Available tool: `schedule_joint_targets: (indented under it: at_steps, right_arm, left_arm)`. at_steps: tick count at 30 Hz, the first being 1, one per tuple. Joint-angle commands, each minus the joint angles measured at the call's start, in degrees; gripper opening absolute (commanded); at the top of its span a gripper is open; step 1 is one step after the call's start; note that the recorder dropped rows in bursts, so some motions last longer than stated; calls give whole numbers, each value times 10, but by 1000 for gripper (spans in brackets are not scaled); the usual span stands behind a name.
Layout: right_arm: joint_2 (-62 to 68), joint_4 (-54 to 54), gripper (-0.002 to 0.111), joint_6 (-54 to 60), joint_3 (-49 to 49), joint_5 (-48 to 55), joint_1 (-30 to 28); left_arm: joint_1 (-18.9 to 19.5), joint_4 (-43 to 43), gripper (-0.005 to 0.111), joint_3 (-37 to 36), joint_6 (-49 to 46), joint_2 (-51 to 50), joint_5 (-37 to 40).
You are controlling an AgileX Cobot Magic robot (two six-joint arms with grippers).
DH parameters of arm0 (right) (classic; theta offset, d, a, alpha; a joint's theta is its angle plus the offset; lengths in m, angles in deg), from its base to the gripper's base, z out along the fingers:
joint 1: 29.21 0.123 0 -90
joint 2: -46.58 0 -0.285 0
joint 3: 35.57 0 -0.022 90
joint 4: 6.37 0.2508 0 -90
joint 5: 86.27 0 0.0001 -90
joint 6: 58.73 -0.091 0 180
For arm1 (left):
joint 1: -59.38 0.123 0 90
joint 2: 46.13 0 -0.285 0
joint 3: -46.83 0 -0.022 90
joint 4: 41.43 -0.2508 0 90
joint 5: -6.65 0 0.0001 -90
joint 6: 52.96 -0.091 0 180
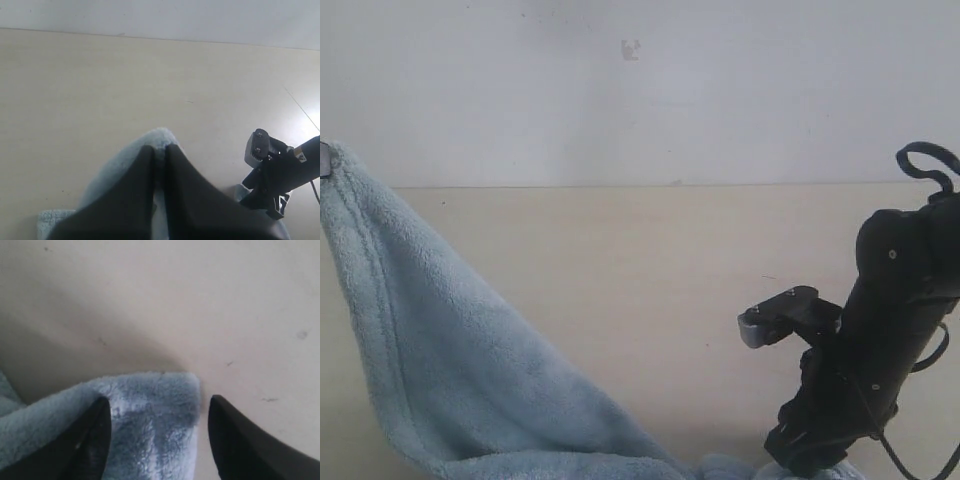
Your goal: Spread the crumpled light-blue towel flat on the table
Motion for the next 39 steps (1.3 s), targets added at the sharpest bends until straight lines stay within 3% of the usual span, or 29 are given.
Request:
schedule_joint_targets:
  at_steps: [1, 5, 10, 16, 31, 39]
  right_arm:
    - [11, -33, 55, -20, -1, -5, 2]
    - [15, -34, 50, -21, -1, -5, 2]
    - [15, -34, 18, -12, -1, -5, 2]
    - [8, -35, 1, -5, -1, -8, 2]
    - [-227, -142, 0, -110, -1, 10, 1]
    - [-410, -232, 0, -187, -1, 39, -1]
  left_arm:
    - [-3, 13, 4, -2, -4, 3, 1]
    - [-3, 13, 4, -2, -4, 3, 1]
    - [-3, 13, 4, -2, -4, 3, 1]
    - [-3, 13, 4, -2, -4, 3, 1]
    - [-3, -12, 4, -2, 6, 12, 3]
    - [-2, -197, 4, 2, 164, 96, 7]
